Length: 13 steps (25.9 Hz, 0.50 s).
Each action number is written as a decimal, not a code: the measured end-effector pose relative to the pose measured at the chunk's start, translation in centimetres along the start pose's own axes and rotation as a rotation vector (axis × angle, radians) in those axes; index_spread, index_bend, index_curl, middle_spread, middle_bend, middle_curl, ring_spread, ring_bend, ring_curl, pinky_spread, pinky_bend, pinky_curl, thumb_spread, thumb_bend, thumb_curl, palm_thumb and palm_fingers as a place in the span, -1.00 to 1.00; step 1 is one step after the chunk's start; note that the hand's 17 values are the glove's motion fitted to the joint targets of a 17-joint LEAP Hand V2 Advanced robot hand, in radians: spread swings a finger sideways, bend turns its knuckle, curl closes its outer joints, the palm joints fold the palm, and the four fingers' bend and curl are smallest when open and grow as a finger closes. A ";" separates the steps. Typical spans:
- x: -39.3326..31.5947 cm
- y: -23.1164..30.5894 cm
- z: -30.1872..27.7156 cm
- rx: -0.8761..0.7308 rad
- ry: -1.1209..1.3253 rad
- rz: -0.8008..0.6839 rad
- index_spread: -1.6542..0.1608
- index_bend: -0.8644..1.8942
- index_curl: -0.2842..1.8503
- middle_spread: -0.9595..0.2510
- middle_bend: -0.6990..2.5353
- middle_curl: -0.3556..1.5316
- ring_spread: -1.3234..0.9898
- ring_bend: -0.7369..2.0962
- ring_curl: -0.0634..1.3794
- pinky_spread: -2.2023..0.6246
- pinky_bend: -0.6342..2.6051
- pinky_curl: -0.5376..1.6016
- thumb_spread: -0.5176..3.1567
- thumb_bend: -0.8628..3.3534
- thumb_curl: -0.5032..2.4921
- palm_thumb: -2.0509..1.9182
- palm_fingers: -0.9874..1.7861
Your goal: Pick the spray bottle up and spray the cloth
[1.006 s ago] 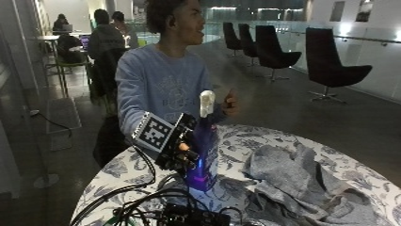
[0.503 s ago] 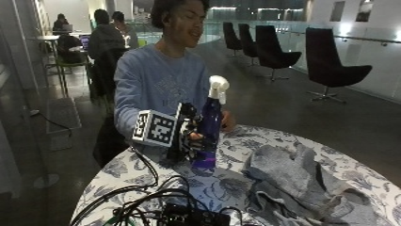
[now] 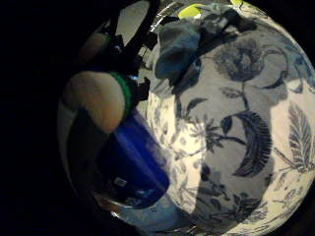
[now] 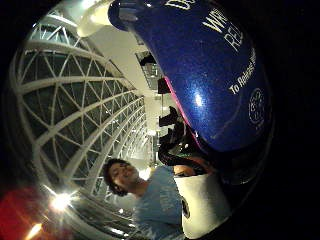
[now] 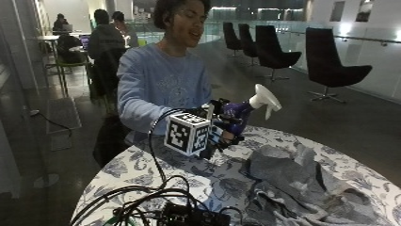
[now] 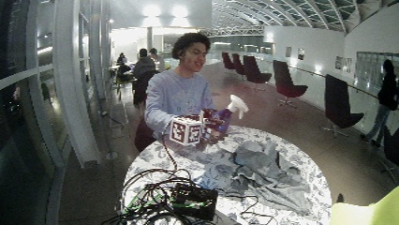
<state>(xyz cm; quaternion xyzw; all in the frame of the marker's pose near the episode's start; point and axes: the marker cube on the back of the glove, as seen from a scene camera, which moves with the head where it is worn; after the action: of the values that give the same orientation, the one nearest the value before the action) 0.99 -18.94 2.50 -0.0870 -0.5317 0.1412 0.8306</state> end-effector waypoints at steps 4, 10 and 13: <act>0.2 -1.1 0.7 -0.033 -0.036 0.094 0.31 -0.38 -0.75 0.62 -0.22 -0.23 0.21 0.21 -0.37 0.73 -0.05 -0.15 -0.25 -0.60 -0.36 0.44 -0.01; 0.0 -1.4 1.3 -0.036 -0.040 0.172 0.31 -0.38 -0.75 0.63 -0.21 -0.22 0.22 0.22 -0.38 0.72 -0.06 -0.16 -0.25 -0.61 -0.35 0.43 0.03; -0.1 -1.4 1.9 -0.037 -0.051 0.170 0.31 -0.38 -0.75 0.64 -0.21 -0.21 0.22 0.22 -0.37 0.72 -0.05 -0.15 -0.24 -0.61 -0.34 0.42 0.04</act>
<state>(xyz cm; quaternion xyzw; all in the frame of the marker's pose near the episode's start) -0.62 -20.30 3.63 -0.1433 -0.5458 0.2036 0.8001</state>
